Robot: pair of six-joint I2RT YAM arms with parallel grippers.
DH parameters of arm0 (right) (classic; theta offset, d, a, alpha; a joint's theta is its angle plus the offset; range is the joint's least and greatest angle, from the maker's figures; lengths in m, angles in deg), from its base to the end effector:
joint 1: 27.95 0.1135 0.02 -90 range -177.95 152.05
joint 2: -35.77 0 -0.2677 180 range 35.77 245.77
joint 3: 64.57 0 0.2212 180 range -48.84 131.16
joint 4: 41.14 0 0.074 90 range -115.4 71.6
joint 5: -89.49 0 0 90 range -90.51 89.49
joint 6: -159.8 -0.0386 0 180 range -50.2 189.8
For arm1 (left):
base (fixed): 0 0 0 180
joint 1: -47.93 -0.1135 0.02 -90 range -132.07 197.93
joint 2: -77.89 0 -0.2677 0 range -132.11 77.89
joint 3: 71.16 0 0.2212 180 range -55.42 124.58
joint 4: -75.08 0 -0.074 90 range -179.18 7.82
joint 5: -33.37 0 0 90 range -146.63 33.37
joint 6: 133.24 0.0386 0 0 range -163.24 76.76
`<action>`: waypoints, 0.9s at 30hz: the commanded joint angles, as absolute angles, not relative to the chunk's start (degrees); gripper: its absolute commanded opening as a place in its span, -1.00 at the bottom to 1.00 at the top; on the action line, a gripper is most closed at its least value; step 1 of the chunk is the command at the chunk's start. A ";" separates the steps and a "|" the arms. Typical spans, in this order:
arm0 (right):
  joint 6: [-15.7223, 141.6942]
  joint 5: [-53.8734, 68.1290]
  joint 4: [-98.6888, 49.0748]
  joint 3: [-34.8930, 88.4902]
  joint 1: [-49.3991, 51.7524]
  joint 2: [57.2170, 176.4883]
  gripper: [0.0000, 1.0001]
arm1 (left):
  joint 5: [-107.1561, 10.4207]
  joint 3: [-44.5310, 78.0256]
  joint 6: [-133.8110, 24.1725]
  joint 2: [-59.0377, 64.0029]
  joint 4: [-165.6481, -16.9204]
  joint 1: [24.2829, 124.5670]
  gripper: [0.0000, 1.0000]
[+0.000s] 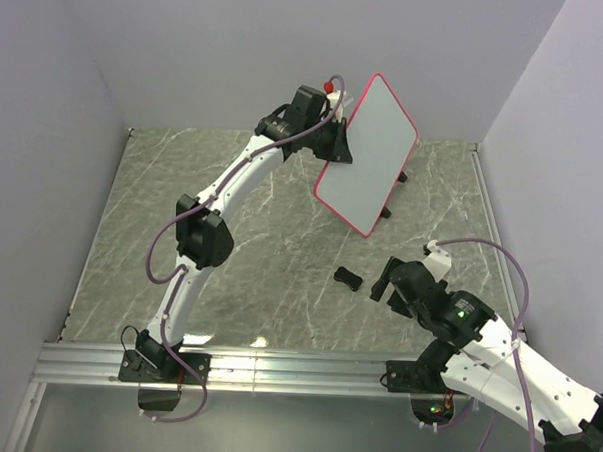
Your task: Erase the whiteboard
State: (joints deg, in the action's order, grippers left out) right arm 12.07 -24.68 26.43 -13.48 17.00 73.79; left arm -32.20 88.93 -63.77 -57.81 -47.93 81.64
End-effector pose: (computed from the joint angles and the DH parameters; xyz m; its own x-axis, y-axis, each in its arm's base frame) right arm 0.0734 0.0510 0.2395 -0.7103 0.3809 -0.5919 0.2329 0.9207 0.3130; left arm 0.4112 -0.2935 0.3330 -0.6986 0.0822 -0.7108 0.5875 0.6330 -0.5041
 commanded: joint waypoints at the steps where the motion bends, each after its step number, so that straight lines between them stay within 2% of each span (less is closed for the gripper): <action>1: 14.25 -23.98 24.87 -11.92 16.44 72.60 0.98 | -36.85 92.50 -63.89 -57.03 -51.83 81.94 -0.75; 2: 14.51 -23.46 24.70 -11.92 16.52 72.60 0.98 | -37.29 92.50 -64.76 -56.85 -51.91 81.68 -0.47; 4: 15.13 -22.93 24.61 -11.83 16.52 72.69 0.98 | -38.69 92.32 -65.56 -56.67 -52.00 81.50 -0.25; 5: 15.39 -22.40 24.52 -11.83 16.44 72.86 0.99 | -38.87 92.32 -66.43 -56.58 -52.52 81.15 -0.03; 8: 16.27 -21.70 24.52 -11.75 16.43 73.30 0.99 | -38.52 91.80 -67.41 -56.41 -53.76 81.06 0.27; 21: 17.86 -20.02 22.94 -12.27 16.08 75.76 0.99 | -40.02 90.65 -66.88 -53.60 -58.06 80.80 0.31; 22: 17.86 -20.11 22.85 -12.27 16.17 75.85 0.99 | -39.32 90.30 -66.88 -52.64 -59.63 80.62 0.41; 23: 17.68 -20.11 22.76 -12.27 16.17 75.85 0.99 | -38.53 88.73 -66.88 -51.93 -60.87 80.53 0.69; 24: 17.68 -20.29 22.85 -12.27 16.17 75.76 0.99 | -37.13 87.33 -66.88 -50.88 -62.36 80.45 0.82; 27: 17.59 -20.46 22.15 -12.62 16.00 74.62 0.99 | -36.76 81.02 -67.32 -46.58 -69.65 80.36 0.94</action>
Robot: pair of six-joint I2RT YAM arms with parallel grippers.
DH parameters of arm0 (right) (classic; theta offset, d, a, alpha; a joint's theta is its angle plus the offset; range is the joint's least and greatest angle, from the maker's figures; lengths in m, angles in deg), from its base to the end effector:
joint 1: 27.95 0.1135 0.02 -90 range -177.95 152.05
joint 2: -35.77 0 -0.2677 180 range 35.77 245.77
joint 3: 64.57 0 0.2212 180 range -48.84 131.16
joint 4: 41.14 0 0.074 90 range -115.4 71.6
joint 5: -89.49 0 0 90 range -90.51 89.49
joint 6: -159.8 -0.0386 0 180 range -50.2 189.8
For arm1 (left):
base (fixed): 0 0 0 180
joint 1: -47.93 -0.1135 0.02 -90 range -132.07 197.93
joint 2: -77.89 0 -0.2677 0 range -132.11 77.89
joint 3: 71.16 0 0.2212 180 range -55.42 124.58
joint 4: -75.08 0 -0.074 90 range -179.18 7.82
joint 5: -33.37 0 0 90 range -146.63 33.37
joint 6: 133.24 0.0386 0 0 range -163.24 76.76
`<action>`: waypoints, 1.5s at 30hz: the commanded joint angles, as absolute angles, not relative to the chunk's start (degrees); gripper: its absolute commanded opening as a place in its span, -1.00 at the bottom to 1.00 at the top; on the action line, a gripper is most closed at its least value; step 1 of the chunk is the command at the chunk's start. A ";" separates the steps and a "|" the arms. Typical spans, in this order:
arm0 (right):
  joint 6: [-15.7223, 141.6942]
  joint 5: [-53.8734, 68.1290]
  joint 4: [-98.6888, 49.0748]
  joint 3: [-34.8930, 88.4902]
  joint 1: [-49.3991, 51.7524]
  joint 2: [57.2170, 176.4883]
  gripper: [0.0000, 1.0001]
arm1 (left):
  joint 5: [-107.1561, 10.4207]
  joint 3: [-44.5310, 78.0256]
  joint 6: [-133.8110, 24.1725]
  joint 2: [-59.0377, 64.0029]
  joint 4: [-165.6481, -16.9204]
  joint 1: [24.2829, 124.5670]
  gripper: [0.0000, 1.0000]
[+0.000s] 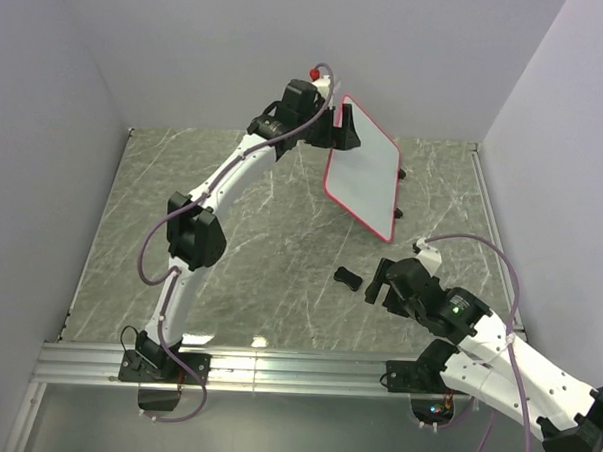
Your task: Erase the whiteboard
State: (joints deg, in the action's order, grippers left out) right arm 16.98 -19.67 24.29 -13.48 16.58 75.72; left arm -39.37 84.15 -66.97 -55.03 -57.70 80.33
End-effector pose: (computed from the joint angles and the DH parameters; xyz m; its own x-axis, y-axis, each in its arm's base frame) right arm 0.0775 0.0585 0.2384 -0.7688 0.2994 -0.5651 0.1434 0.9418 0.3040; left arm 0.4223 -0.2816 0.3472 -0.6220 -0.0604 -0.7807 0.5339 0.6966 -0.4793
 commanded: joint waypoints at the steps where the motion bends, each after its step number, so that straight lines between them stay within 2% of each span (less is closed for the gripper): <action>1: 17.51 -20.73 22.06 -12.71 16.08 74.27 0.99 | -36.94 79.94 -67.32 -45.17 -70.71 80.36 0.97; 9: 15.75 -23.10 22.85 -12.36 15.99 71.11 0.99 | -41.50 80.81 -65.92 -41.91 -69.94 79.66 0.99; 13: 14.69 -24.85 23.55 -10.78 16.00 69.61 0.99 | -45.90 77.57 -65.04 -35.17 -68.53 77.55 0.99; 21: 15.48 -33.46 25.57 2.19 15.99 70.22 0.99 | -54.95 56.92 -60.73 -16.72 -64.14 75.70 0.99; 26: 17.92 -43.39 27.95 13.28 16.00 71.80 0.99 | -54.87 41.13 -63.10 -5.10 -61.06 75.61 0.99; 32: 25.59 -44.02 26.54 16.29 16.00 71.37 0.99 | -51.19 31.79 -67.22 5.18 -54.91 75.61 0.99; 37: 23.84 -44.11 28.29 15.59 16.00 69.62 0.99 | -51.27 28.08 -69.16 10.12 -53.77 75.52 0.99; 45: 20.41 -43.40 29.53 13.83 15.99 65.83 0.99 | -52.50 28.60 -69.43 13.55 -49.46 75.61 0.99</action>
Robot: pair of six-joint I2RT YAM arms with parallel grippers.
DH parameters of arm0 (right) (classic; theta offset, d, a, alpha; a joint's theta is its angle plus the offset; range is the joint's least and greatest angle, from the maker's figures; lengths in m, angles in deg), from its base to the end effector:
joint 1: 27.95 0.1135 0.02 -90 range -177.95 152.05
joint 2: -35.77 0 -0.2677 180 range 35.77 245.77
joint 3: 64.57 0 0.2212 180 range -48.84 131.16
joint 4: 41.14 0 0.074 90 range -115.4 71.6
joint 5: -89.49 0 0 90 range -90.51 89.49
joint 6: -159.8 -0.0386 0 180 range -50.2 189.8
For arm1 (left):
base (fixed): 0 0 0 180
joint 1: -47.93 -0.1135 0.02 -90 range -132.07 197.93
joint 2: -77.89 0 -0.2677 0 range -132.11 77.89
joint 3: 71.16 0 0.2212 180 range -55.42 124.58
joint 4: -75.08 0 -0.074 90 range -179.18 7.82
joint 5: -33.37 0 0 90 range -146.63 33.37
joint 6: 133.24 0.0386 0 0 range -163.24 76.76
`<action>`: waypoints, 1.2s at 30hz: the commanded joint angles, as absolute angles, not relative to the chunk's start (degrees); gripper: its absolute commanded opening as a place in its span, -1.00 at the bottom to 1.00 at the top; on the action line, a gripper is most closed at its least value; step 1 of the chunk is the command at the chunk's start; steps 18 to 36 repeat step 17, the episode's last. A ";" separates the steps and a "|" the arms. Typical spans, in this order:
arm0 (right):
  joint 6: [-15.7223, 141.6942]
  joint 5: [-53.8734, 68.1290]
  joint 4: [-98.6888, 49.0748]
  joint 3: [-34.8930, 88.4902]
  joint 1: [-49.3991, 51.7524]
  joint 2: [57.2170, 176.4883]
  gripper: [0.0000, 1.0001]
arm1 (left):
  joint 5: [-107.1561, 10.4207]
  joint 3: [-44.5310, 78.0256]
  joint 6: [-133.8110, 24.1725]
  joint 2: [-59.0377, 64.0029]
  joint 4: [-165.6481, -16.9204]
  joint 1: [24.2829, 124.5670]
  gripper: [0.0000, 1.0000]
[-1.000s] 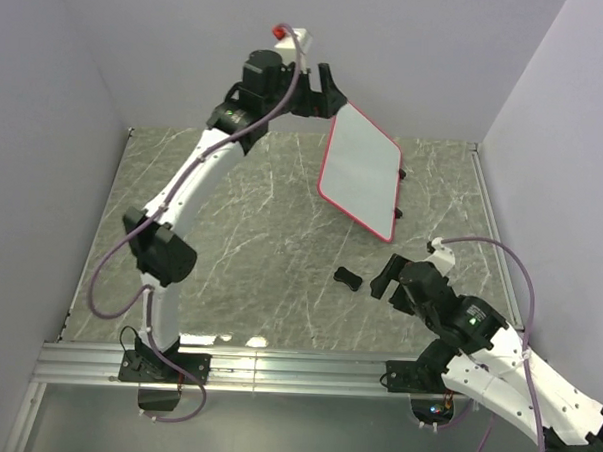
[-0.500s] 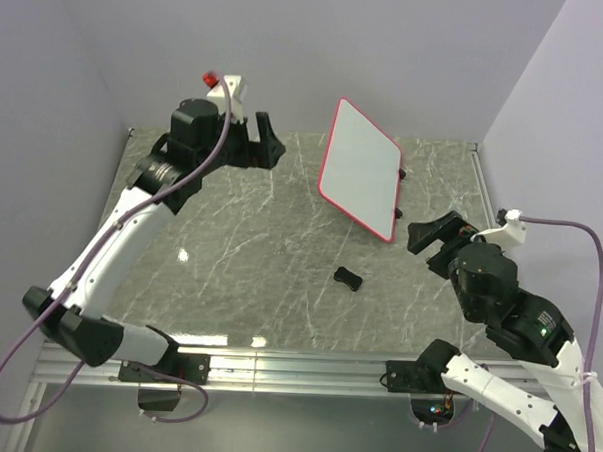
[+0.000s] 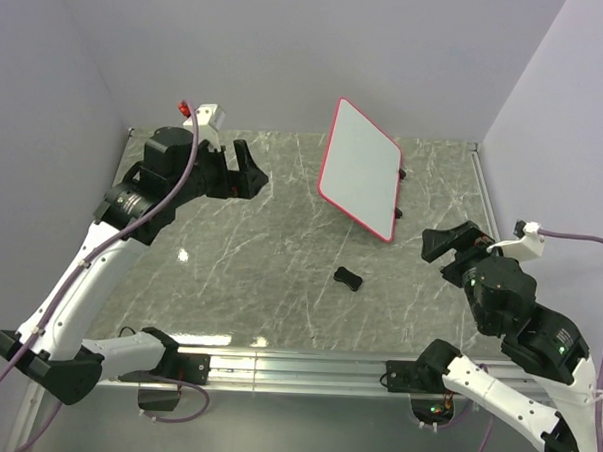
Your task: Erase the whiteboard
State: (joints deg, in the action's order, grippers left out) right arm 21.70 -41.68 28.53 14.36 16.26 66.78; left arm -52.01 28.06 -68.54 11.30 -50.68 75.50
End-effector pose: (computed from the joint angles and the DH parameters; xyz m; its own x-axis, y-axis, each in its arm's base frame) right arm 0.0425 0.0059 0.3774 -0.2419 0.5464 -0.8019 0.1398 0.8374 0.5284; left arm 0.1798 -0.0974 0.4370 -0.5207 -0.2087 -0.8279 0.3376 0.8403 -0.4241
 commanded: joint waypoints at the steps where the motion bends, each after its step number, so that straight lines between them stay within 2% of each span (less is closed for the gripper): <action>1: 20.32 -43.40 30.05 13.92 15.91 65.31 1.00 | -52.59 28.43 -69.60 13.73 -49.28 75.61 0.99; 16: 21.37 -38.84 33.39 13.22 15.99 59.24 0.99 | -51.53 29.56 -72.16 13.64 -48.84 75.61 0.99; 36: 21.37 -38.57 33.57 13.22 16.00 59.06 0.99 | -51.79 29.74 -71.98 13.64 -48.49 75.61 0.99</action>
